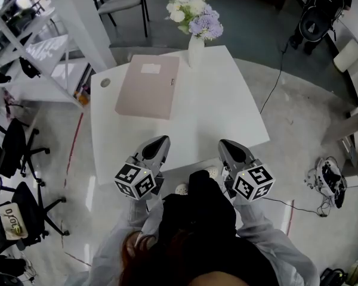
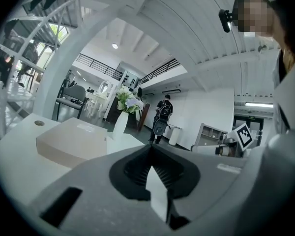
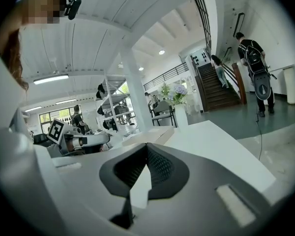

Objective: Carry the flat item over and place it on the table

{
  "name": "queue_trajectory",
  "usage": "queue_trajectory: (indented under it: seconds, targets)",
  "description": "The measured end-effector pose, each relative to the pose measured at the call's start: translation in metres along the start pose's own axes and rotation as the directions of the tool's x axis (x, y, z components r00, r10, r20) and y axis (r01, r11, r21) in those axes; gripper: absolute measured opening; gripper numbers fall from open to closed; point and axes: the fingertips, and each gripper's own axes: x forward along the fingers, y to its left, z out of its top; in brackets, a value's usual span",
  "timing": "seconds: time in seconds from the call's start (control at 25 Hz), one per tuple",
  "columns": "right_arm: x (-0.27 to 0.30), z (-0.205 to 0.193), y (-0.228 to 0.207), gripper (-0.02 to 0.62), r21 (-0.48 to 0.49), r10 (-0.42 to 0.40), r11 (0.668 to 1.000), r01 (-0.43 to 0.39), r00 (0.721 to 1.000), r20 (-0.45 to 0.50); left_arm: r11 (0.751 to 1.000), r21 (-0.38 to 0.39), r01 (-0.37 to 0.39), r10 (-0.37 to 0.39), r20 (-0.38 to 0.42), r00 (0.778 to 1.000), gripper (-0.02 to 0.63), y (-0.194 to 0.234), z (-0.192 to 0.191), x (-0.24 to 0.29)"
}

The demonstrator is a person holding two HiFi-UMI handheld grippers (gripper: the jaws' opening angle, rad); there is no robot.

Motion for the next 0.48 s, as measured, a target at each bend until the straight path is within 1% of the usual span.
queue_trajectory:
  seconds: [0.08, 0.16, 0.32, 0.48]
  targets:
    - [0.001, 0.002, -0.003, 0.012, -0.010, 0.001, 1.000, -0.001, 1.000, 0.001, 1.000, -0.021, 0.007, -0.007, 0.002, 1.000, -0.005, -0.001, -0.001, 0.003]
    - [0.001, 0.006, -0.006, 0.012, -0.022, -0.005, 1.000, 0.005, 1.000, 0.003, 1.000, -0.025, 0.006, -0.006, 0.008, 1.000, -0.005, -0.003, 0.001, 0.007]
    - [0.001, 0.010, -0.013, 0.012, -0.042, -0.021, 0.999, 0.021, 1.000, 0.003, 1.000, 0.023, -0.014, 0.015, -0.004, 1.000, -0.005, -0.004, 0.000, 0.014]
    - [0.003, 0.010, -0.017, 0.012, -0.028, -0.030, 0.999, 0.030, 1.000, 0.000, 0.998, 0.062, -0.034, 0.036, -0.021, 0.999, -0.005, -0.001, -0.002, 0.019]
